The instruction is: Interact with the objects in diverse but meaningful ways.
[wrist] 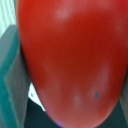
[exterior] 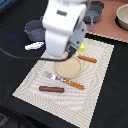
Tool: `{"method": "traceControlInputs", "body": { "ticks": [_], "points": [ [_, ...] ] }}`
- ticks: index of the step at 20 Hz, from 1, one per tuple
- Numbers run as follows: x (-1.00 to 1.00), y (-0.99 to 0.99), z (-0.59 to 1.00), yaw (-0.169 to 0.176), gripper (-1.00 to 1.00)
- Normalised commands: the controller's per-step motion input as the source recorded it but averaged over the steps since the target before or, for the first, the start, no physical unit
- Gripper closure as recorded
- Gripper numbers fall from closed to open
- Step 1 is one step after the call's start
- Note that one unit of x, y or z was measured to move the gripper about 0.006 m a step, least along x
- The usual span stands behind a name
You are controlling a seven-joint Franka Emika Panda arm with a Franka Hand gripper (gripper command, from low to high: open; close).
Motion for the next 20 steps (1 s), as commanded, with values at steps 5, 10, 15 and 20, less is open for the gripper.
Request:
{"method": "traceControlInputs", "body": {
  "ticks": [5, 10, 15, 20],
  "points": [
    [-0.79, 0.73, 0.26, 0.0, 1.0],
    [-0.8, 0.78, 0.09, 0.0, 1.0],
    [-0.81, 0.77, 0.0, 0.0, 1.0],
    [-0.91, 0.52, -0.1, 0.0, 1.0]
  ]
}}
